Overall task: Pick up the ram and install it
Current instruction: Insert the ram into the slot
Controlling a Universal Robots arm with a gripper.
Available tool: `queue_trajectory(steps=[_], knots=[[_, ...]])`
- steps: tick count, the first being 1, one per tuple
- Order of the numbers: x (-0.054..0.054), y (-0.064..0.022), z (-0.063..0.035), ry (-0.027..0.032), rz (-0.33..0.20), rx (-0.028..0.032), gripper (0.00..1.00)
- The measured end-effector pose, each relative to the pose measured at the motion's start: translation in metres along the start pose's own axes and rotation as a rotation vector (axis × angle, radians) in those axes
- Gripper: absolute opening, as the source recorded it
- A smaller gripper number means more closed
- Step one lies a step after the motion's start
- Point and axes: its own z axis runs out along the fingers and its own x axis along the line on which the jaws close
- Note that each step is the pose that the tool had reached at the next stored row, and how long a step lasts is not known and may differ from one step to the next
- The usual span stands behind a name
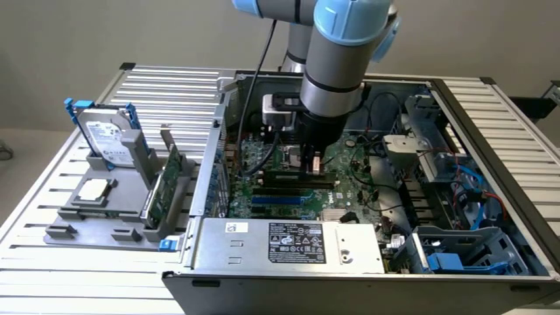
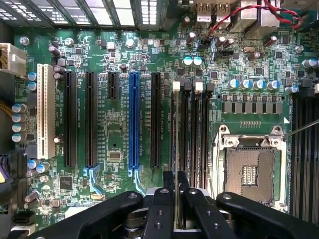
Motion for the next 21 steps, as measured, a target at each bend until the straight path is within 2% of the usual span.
queue_trajectory(steps=[21], knots=[[-0.0036,0.0012,0.0052,-0.0001,0.000,0.0003,0.14]])
